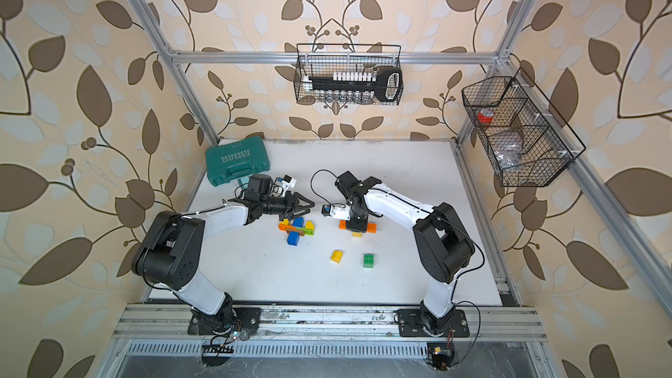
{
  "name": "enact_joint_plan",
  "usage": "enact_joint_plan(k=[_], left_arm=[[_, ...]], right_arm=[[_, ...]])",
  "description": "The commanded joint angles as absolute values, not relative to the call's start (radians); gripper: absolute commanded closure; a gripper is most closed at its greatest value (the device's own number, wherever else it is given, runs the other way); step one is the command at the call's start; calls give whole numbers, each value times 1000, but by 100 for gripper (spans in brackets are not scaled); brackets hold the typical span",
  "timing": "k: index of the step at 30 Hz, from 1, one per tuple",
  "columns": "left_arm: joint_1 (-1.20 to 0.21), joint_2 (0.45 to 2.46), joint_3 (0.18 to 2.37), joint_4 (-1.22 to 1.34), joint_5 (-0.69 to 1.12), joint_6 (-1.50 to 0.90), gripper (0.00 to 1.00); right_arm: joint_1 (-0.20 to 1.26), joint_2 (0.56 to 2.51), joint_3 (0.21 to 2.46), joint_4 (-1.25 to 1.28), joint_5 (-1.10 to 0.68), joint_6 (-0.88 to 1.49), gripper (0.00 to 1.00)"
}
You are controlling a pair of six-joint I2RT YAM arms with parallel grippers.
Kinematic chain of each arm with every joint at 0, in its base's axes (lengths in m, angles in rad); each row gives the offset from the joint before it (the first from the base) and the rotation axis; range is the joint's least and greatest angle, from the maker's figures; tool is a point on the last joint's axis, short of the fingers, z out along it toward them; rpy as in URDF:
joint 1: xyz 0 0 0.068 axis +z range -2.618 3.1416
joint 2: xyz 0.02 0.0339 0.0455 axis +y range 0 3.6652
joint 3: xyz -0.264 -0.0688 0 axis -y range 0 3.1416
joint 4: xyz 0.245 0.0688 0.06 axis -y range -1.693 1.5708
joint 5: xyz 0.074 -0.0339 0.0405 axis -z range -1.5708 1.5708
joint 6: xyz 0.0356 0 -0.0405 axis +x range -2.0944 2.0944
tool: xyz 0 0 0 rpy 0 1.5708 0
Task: Assemble a fork with lego
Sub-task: Assemble the lego brick with the lego brick.
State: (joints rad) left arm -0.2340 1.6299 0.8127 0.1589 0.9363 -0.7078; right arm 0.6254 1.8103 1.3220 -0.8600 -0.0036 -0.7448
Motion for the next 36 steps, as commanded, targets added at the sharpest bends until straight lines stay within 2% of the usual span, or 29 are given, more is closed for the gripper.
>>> enact_joint_plan(k=[1,17,28,36], left_arm=[[-224,1629,819,157,940,-680,50],[-224,1623,830,143,933,-667,42],[-225,1588,856,78,915,-623,42],[-273,1536,870,41,855,-599,42]], right_arm=[[626,1830,1304,-853,-24,-739,78],[632,1791,1308,-839,-38,-672,44],[579,1640,1338,-861,-39,-420,42],[560,1470,1245,-951,-35,13,42]])
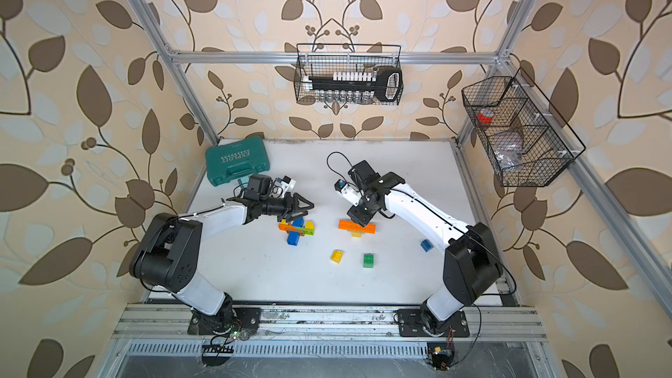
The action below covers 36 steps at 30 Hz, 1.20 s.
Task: Assemble a fork with lego
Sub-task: Assemble the lego brick with the lego brick, then pick up the lego brick from the center of the board.
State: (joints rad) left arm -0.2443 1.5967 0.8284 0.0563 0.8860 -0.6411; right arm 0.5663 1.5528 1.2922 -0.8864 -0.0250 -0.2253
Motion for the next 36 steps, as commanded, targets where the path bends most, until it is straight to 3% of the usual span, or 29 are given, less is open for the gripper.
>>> enact_joint_plan(k=[1,5,9,18,28,36], left_arm=[[-284,1531,869,43,844,-600,42],[-318,1527,850,100,831,-633,42],[-338,1532,840,127,833,-643,44],[-374,1534,812,163,818,-658,45],[-390,1542,784,208,824,-678,45],[-390,1557,776,238,834,-690,45]], right_arm=[[561,1443,1223,-962,-56,60,42],[572,1326,1108,-979,-149,223,47],[584,1230,1006,-1009,-163,344,46],[619,1145,809,-885,-53,626,45],[680,1200,740,-724,12,778,42],[760,1342,785,-758,78,797,40]])
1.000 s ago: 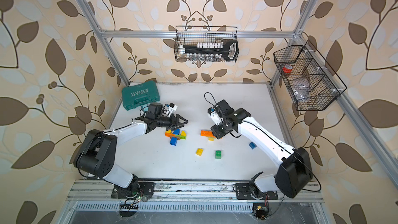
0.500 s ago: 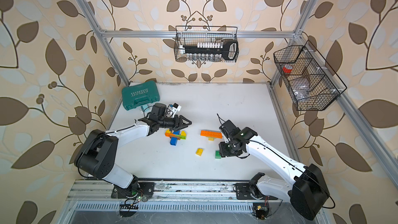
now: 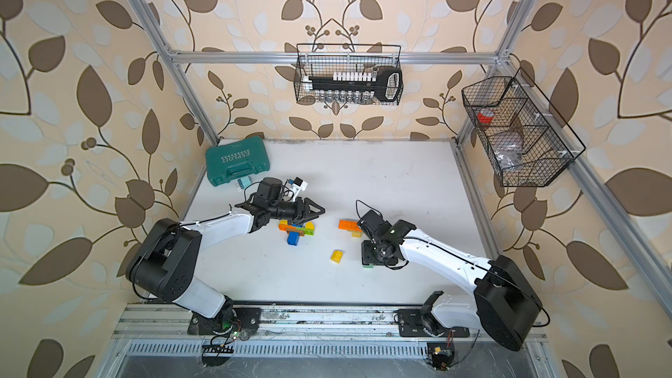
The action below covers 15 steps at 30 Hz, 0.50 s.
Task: Assemble a fork with lego
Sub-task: Pick up the lego brick from the center of the board.
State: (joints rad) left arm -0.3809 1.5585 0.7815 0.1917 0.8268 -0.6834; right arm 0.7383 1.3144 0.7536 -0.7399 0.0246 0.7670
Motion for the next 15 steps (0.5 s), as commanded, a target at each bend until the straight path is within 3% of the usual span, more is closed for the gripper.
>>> enact_joint_plan(k=[1,15], left_arm=[[-390,1558,774,243,834,-692,45],[-390,1573,759,256,844,-691,46]], right_arm=[[767,1353,789,-764,93,800,40],[821,1487,849,-749,159,726,47]])
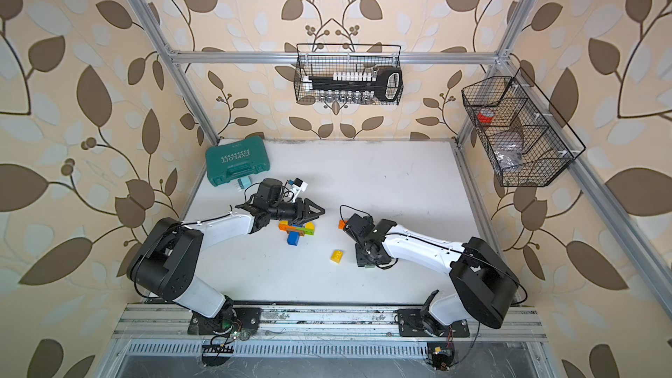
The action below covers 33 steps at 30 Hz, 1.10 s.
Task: Assemble a fork with lego
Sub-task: Pick up the lego brick from the center of the board.
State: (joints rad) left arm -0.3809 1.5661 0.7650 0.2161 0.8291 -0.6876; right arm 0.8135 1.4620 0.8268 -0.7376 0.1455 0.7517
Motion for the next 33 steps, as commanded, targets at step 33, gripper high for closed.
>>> enact_joint_plan(k=[33], left_arm=[[-388,1628,808,189,865,-673,47]], right_arm=[[789,1399,1211,-1104,4,-26,79]])
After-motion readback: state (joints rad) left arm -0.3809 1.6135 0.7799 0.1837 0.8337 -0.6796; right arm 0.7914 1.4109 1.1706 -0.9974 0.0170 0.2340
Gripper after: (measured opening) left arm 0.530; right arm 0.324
